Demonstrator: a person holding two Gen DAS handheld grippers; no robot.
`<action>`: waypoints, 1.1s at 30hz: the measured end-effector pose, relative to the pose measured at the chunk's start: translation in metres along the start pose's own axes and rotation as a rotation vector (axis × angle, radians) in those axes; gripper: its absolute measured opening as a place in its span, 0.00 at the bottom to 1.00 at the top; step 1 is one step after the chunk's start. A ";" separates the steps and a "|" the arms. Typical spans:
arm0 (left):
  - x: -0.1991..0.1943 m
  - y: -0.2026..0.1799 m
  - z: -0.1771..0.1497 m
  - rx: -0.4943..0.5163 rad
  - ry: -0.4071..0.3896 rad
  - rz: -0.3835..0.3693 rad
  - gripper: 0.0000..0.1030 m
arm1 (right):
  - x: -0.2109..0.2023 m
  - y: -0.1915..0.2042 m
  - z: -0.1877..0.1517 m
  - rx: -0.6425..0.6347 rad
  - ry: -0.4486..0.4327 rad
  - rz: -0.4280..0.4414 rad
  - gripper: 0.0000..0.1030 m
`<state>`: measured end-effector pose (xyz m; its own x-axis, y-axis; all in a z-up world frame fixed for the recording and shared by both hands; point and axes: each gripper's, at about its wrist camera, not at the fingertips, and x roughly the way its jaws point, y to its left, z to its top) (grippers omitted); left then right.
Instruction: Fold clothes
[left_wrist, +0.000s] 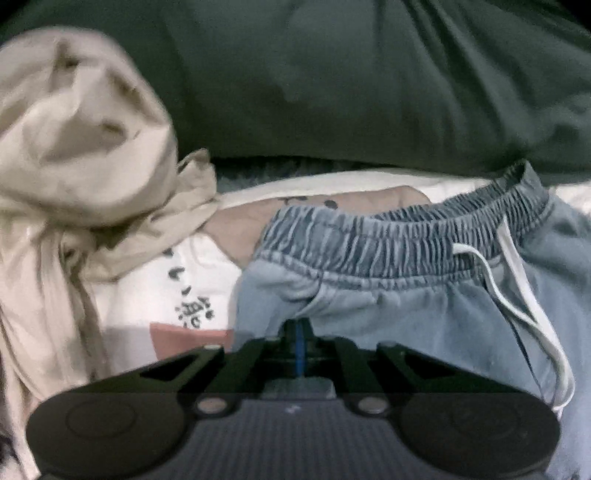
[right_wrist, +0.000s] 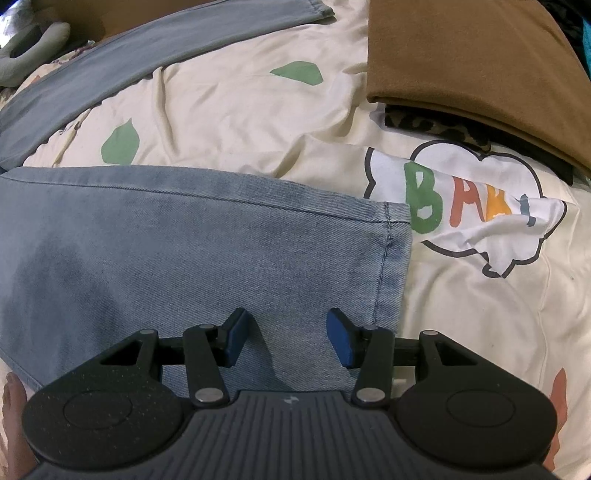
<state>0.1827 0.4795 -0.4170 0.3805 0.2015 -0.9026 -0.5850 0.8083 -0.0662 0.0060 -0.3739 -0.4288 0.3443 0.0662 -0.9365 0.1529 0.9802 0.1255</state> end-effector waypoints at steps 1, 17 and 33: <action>-0.002 -0.002 0.003 0.001 0.007 0.004 0.04 | 0.000 0.000 0.000 0.004 -0.001 0.000 0.53; -0.050 -0.075 0.008 0.132 -0.015 -0.149 0.35 | -0.017 -0.012 0.006 0.048 -0.059 0.021 0.53; -0.015 -0.221 -0.001 0.169 0.031 -0.340 0.39 | 0.006 0.002 0.031 0.030 -0.053 0.015 0.53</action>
<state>0.3055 0.2975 -0.3888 0.5096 -0.1086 -0.8535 -0.3018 0.9064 -0.2955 0.0367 -0.3771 -0.4241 0.3956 0.0703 -0.9157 0.1745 0.9732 0.1500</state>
